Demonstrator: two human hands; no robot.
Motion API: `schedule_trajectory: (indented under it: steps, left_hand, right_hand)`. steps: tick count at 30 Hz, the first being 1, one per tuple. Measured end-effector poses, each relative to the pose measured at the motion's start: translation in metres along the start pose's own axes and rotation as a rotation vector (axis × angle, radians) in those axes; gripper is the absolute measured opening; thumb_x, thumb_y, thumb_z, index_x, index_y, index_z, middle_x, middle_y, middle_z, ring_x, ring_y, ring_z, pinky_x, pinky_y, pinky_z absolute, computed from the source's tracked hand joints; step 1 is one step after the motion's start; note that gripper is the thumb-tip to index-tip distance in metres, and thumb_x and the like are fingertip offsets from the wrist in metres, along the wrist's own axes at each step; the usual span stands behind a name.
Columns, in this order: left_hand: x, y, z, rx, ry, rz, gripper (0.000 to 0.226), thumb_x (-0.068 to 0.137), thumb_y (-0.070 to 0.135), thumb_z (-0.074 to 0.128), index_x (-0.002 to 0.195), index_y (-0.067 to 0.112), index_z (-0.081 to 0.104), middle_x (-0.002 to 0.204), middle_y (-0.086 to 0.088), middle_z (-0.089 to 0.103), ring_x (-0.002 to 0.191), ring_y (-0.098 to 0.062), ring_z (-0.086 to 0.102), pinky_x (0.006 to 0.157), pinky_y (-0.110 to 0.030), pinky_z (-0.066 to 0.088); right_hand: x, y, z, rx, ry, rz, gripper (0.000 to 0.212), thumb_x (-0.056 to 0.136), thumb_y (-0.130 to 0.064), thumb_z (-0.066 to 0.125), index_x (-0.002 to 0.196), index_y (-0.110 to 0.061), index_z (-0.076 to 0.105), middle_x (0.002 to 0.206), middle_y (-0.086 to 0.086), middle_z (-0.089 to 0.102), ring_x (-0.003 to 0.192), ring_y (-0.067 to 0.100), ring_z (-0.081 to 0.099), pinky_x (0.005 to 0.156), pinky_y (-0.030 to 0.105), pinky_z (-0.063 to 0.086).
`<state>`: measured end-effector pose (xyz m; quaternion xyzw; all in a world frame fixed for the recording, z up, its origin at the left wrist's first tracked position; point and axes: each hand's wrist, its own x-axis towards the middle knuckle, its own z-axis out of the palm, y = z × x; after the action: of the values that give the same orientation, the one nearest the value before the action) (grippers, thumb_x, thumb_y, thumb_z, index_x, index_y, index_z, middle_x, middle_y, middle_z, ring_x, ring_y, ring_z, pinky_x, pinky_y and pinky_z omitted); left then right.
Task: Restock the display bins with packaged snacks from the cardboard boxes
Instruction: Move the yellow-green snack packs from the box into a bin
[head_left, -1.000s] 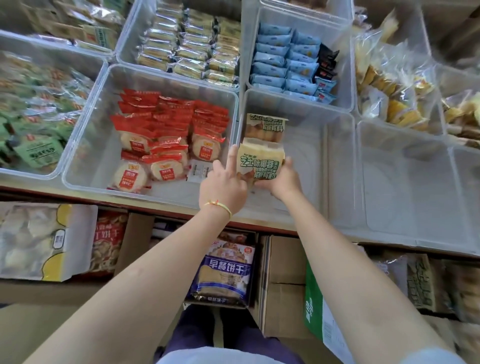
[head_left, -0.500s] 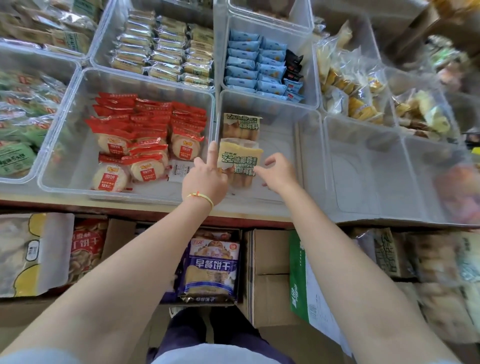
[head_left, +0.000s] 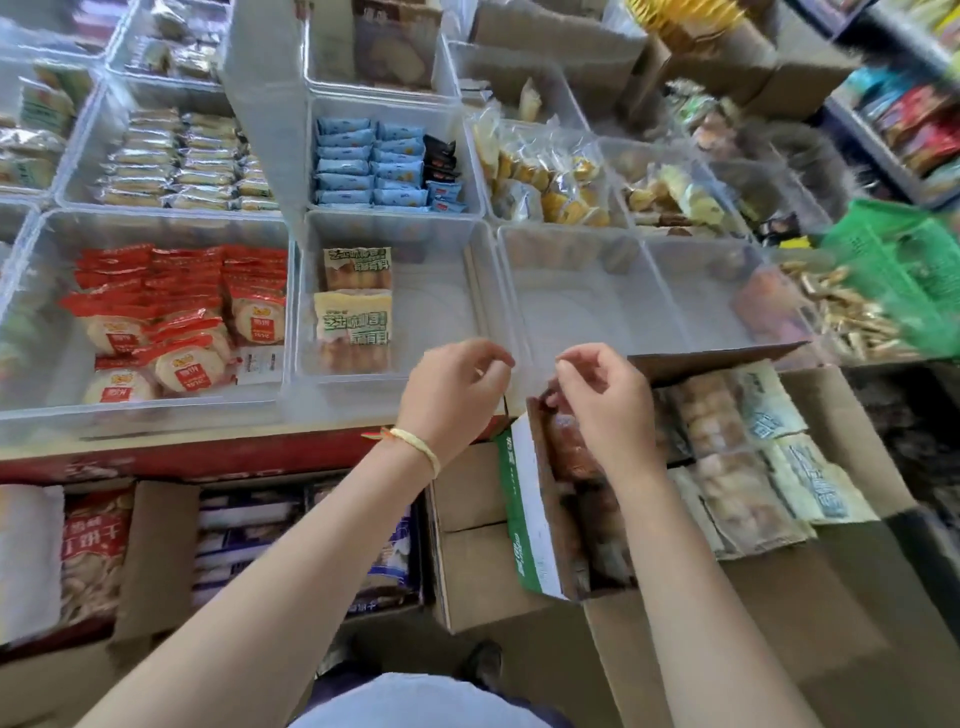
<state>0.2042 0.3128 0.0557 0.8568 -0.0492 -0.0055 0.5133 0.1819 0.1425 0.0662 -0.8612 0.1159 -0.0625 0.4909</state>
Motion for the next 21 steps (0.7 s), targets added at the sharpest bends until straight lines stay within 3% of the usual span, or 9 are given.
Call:
schedule_trajectory:
  steps: [2, 6, 9, 13, 17, 21]
  left_hand:
    - [-0.010, 0.022, 0.033, 0.050, -0.072, 0.052, 0.026, 0.084, 0.027, 0.050, 0.090, 0.024, 0.075, 0.078, 0.007, 0.069, 0.076, -0.014, 0.066, 0.074, -0.033, 0.054]
    - [-0.033, 0.042, 0.101, 0.185, -0.212, 0.142, 0.019, 0.091, 0.019, 0.054, 0.096, 0.022, 0.072, 0.097, 0.003, 0.066, 0.089, -0.018, 0.061, 0.081, -0.035, 0.050]
    - [-0.049, 0.040, 0.143, 0.319, -0.278, 0.153, 0.024, 0.092, 0.020, 0.053, 0.110, 0.022, 0.069, 0.122, 0.003, 0.058, 0.100, -0.021, 0.061, 0.082, -0.037, 0.053]
    - [-0.058, 0.029, 0.171, 0.527, -0.373, 0.106, 0.035, 0.088, 0.015, 0.055, 0.122, 0.020, 0.062, 0.141, -0.003, 0.045, 0.123, -0.031, 0.049, 0.087, -0.044, 0.053]
    - [-0.062, 0.033, 0.177, 0.534, -0.367, 0.060, 0.037, 0.089, 0.012, 0.054, 0.124, 0.020, 0.062, 0.145, -0.001, 0.042, 0.127, -0.028, 0.046, 0.093, -0.041, 0.051]
    - [-0.065, 0.039, 0.176, 0.514, -0.373, 0.030, 0.035, 0.090, 0.013, 0.057, 0.124, 0.020, 0.064, 0.151, 0.004, 0.037, 0.130, -0.021, 0.046, 0.096, -0.027, 0.044]
  right_hand:
    - [-0.003, 0.027, -0.041, -0.016, 0.065, 0.046, 0.009, 0.092, -0.016, 0.063, 0.090, -0.025, 0.066, 0.085, -0.002, 0.071, 0.078, 0.019, 0.070, 0.078, 0.041, 0.059]
    - [-0.014, 0.095, -0.100, -0.125, 0.079, 0.284, 0.004, 0.089, -0.020, 0.064, 0.093, -0.023, 0.064, 0.093, 0.000, 0.069, 0.088, 0.022, 0.068, 0.081, 0.039, 0.057]
    - [-0.021, 0.131, -0.114, -0.118, 0.006, 0.422, 0.020, 0.088, -0.021, 0.067, 0.106, -0.017, 0.061, 0.099, 0.000, 0.064, 0.092, 0.021, 0.064, 0.084, 0.040, 0.055]
    - [-0.017, 0.152, -0.109, -0.110, -0.103, 0.340, 0.034, 0.085, -0.026, 0.072, 0.113, -0.020, 0.055, 0.114, 0.000, 0.059, 0.096, 0.019, 0.060, 0.082, 0.038, 0.054]
    - [0.001, 0.159, -0.093, -0.260, -0.113, 0.327, 0.046, 0.087, -0.031, 0.070, 0.127, -0.019, 0.050, 0.123, 0.001, 0.057, 0.103, 0.024, 0.060, 0.080, 0.037, 0.051]
    - [0.016, 0.160, -0.089, -0.320, -0.008, 0.382, 0.026, 0.097, -0.020, 0.055, 0.118, -0.006, 0.058, 0.120, 0.014, 0.064, 0.107, 0.036, 0.062, 0.072, 0.033, 0.042]
